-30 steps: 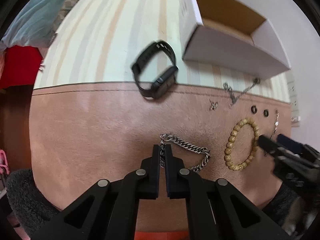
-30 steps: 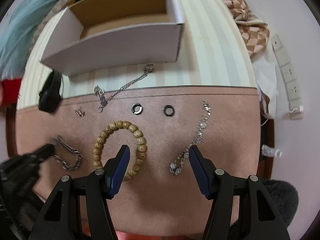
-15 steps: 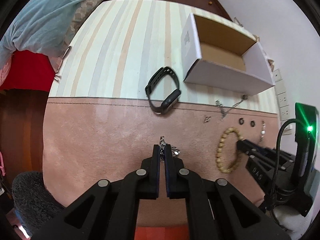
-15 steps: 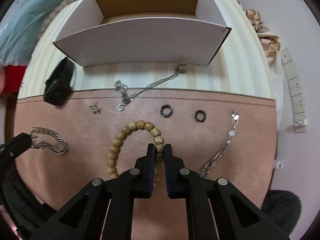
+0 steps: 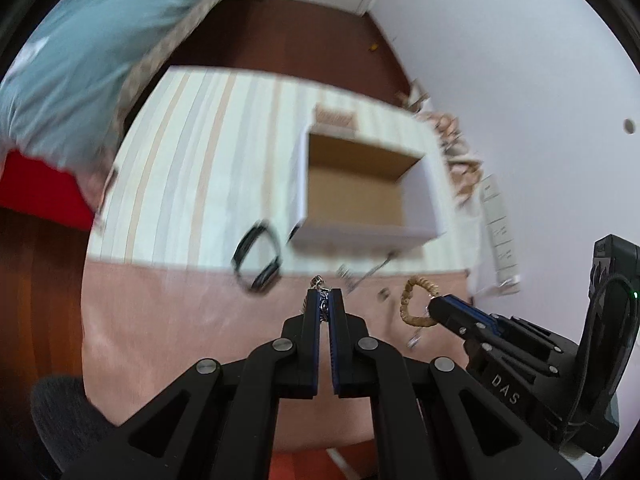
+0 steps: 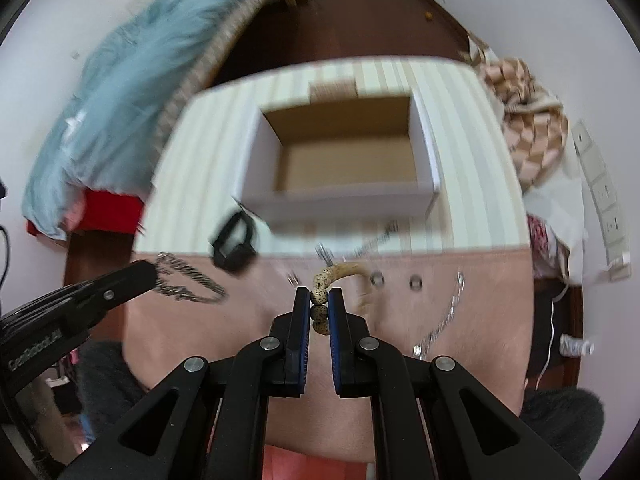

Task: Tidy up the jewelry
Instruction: 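Carry both bracelets into the white box and open both tools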

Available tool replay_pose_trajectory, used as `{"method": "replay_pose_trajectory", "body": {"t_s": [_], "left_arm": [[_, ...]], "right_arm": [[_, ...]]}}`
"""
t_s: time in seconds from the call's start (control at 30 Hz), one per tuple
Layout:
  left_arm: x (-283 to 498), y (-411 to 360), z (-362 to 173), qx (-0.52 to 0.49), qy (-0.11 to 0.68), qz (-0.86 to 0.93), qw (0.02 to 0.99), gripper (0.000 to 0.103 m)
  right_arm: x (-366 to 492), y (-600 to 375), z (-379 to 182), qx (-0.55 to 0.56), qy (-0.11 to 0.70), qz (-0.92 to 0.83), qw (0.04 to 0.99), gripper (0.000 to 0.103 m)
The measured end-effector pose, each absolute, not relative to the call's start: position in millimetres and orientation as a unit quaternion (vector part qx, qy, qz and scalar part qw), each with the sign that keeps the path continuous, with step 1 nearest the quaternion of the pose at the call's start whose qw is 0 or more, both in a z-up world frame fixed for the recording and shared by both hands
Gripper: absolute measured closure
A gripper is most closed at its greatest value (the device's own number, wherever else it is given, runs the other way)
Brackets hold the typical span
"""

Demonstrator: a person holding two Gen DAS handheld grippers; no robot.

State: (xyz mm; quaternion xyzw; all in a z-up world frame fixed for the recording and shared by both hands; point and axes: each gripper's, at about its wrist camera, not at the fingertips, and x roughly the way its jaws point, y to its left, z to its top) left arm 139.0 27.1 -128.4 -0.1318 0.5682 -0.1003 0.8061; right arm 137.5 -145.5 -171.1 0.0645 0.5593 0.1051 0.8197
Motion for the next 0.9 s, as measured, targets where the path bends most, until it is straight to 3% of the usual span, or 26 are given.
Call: {"method": "replay_pose_trajectory", "body": {"t_s": [0.27,0.67,0.8,0.87,0.9], "left_arm": [[207.9,12.7,-86.0,-0.138,0.537,-0.142,0.820,0.102],[295.6,-6.2,-160.4,-0.143,0.616,-0.159,0.758,0.101],[309.0,-7.3,-173.9,-0.140,0.637,-0.141,0.745,0.096],[312.9,-7.1,-176.8,-0.114,0.643,-0.114,0.748,0.084],[312.6,-5.1,-176.8,-0.109,0.640,-0.109,0.752,0.076]], "right_arm": [[205.8,-160.5,-114.2,0.055,0.522,0.119,0.843,0.094],[304.0,-169.5,-173.1,0.052,0.585,0.105,0.802,0.094],[320.7,-175.1,-196.1,0.087,0.623,0.125,0.767,0.093],[323.0,-178.9,-206.5,0.086,0.637,0.115,0.757,0.089],[322.6,-180.4,-210.8,0.085,0.644,0.112,0.752,0.071]]}}
